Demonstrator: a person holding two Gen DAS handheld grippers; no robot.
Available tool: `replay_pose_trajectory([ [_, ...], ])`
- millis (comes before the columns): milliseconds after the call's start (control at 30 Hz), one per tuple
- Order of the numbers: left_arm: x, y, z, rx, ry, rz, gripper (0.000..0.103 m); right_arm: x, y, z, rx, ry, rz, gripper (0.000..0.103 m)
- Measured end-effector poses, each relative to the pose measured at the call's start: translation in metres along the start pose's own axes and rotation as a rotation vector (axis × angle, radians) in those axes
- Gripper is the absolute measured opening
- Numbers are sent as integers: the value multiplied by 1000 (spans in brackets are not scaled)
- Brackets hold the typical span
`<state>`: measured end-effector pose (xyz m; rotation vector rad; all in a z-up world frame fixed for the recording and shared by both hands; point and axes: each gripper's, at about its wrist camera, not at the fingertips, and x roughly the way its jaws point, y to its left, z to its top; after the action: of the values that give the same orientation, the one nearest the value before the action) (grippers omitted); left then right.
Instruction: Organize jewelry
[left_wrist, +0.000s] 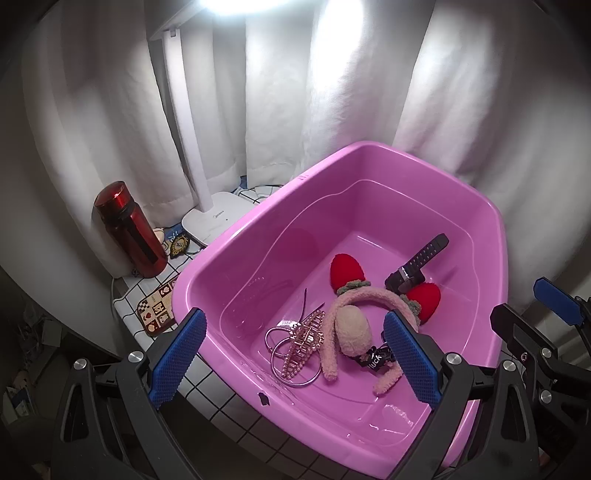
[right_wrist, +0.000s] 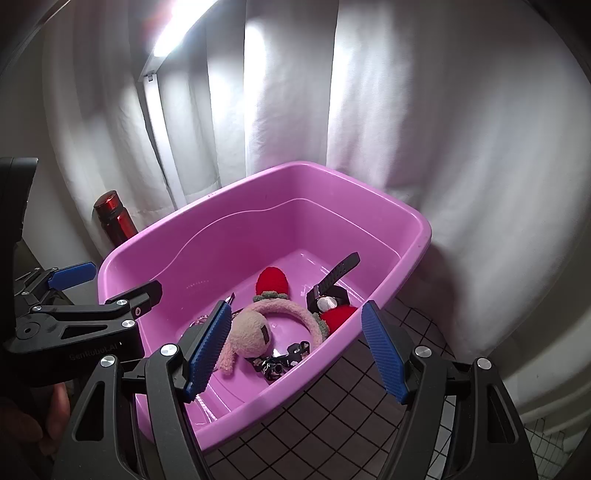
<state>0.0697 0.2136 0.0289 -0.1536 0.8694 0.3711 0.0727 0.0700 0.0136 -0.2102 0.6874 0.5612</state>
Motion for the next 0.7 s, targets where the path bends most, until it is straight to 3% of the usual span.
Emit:
replay_pose_trajectory([
  [700,-3,-3,1,24,-8,-12,96,-2,-1,-4,14,1,-5,70],
])
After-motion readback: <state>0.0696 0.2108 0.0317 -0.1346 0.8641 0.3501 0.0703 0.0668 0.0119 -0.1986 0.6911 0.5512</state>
